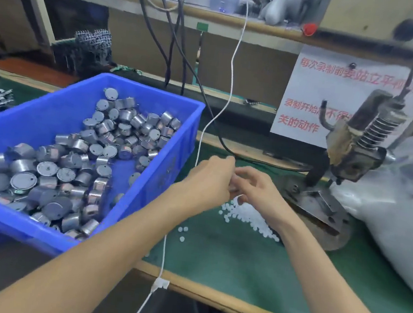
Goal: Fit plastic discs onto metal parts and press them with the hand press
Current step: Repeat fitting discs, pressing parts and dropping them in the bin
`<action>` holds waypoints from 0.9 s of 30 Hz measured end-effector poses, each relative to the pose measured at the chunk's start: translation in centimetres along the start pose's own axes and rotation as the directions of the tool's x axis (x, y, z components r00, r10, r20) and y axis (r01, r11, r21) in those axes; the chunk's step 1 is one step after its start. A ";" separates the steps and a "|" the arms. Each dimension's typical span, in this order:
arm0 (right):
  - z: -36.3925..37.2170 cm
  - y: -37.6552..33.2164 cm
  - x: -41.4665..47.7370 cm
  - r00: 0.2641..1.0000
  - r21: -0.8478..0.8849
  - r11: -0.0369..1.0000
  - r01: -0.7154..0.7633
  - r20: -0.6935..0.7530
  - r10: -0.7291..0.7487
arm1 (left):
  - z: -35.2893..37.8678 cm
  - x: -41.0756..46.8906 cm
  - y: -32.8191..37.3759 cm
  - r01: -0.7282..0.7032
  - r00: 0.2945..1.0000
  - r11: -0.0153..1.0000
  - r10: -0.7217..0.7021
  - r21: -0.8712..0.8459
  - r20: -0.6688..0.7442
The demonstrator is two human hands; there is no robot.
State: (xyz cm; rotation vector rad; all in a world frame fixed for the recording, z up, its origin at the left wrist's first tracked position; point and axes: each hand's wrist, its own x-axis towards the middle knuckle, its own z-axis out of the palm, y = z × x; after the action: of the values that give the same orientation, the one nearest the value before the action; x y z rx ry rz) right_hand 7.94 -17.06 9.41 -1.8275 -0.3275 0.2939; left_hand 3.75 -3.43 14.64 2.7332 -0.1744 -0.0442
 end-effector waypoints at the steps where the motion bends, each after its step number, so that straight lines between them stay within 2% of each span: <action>1: 0.0 1.2 -0.1 0.997 -0.009 0.999 -0.044 -0.057 0.043 | 1.2 0.3 0.1 0.024 0.999 1.000 -0.024 0.012 0.044; 3: 0.1 3.2 -0.4 0.977 -0.044 0.993 -0.111 -0.189 0.100 | 4.0 0.9 -0.3 0.083 0.990 0.996 -0.086 0.033 0.114; 5: 0.1 5.1 -1.3 0.956 -0.059 0.991 -0.116 -0.278 0.096 | 6.9 1.4 -1.4 0.130 0.982 0.991 -0.126 -0.023 0.138; 9: 0.1 7.8 -4.3 0.957 0.007 1.000 0.005 -0.291 -0.003 | 10.3 1.4 -2.9 0.141 0.990 0.954 -0.132 -0.266 0.053; 12: 0.5 8.6 -5.5 0.944 0.103 0.992 0.077 -0.327 -0.039 | 11.2 1.5 -2.9 0.106 0.994 0.952 -0.112 -0.287 -0.006; 15: 0.5 8.7 -5.5 0.936 0.130 0.986 0.103 -0.348 -0.052 | 11.4 1.5 -2.9 0.070 0.996 0.960 -0.082 -0.270 -0.034; 18: 0.5 8.9 -5.6 0.941 0.107 0.990 0.088 -0.334 -0.047 | 11.8 1.0 -3.3 -0.038 0.997 0.954 0.016 -0.297 -0.075; 21: 0.6 9.5 -5.9 0.941 0.016 0.995 0.103 -0.326 -0.092 | 12.5 -0.1 -3.7 -0.167 0.982 0.931 0.126 -0.325 -0.143; 24: 0.7 9.8 -6.3 0.936 -0.001 0.992 0.122 -0.333 -0.116 | 13.1 -1.1 -4.0 -0.297 0.926 0.892 0.182 -0.340 -0.331; 27: 0.7 10.0 -6.3 0.923 0.019 0.992 0.125 -0.369 -0.109 | 13.4 -1.3 -3.6 -0.382 0.892 0.871 0.261 -0.307 -0.370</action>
State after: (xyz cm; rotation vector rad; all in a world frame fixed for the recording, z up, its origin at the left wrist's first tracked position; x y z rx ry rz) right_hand 2.54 -21.39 -0.18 -1.7694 -0.1646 -0.1272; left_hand 2.11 -5.15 0.89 2.2554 -0.4812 0.4159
